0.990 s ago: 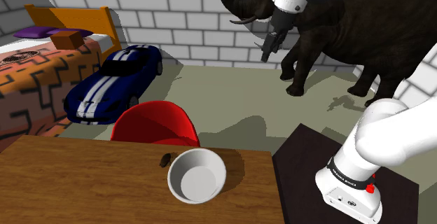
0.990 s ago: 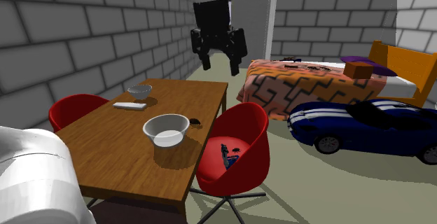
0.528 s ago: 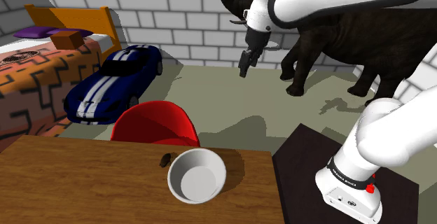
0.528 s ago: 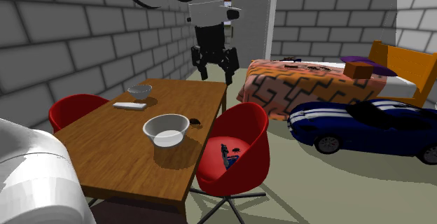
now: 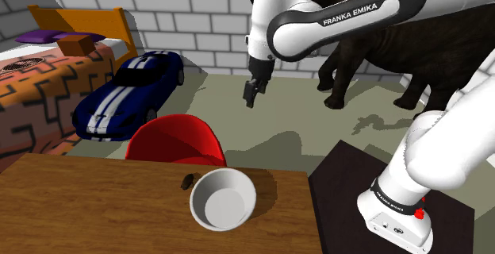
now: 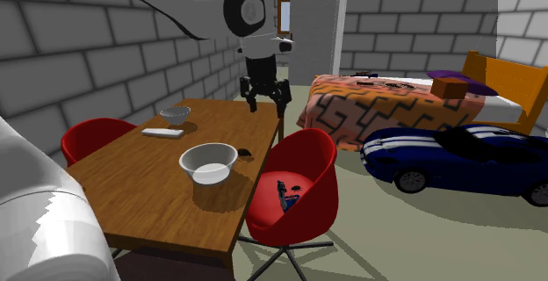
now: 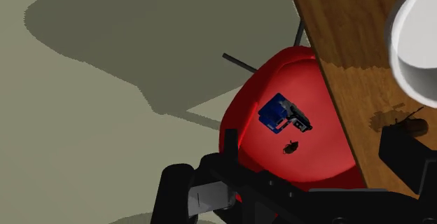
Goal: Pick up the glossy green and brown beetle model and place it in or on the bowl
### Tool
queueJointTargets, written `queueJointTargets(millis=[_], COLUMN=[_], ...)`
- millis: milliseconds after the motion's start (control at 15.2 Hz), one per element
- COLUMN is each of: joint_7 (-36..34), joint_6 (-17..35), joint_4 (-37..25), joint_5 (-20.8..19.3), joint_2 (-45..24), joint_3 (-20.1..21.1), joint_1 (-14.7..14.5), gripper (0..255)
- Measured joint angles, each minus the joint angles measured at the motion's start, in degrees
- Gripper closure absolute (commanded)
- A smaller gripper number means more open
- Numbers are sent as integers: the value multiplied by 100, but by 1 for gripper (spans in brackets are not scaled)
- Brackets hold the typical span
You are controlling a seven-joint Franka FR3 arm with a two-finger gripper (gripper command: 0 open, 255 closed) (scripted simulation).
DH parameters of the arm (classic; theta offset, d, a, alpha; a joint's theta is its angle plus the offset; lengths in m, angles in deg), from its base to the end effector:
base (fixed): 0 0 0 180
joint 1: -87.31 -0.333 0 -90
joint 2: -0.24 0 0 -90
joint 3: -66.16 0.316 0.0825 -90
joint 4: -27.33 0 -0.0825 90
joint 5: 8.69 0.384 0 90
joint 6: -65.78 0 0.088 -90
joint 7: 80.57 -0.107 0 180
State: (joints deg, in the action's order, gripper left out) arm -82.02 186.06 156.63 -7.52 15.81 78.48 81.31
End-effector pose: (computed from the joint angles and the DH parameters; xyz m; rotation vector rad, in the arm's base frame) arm 0.4538 0.1564 0.4811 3.0857 0.4357 0.1772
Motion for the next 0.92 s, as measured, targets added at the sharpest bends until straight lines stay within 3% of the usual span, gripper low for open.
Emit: queueJointTargets(millis=[924], joint_7=[-985], joint_6=[777], joint_4=[-1463], joint_5=[-872], joint_2=[-2749], joint_3=[638], joint_1=[-545], gripper=[0])
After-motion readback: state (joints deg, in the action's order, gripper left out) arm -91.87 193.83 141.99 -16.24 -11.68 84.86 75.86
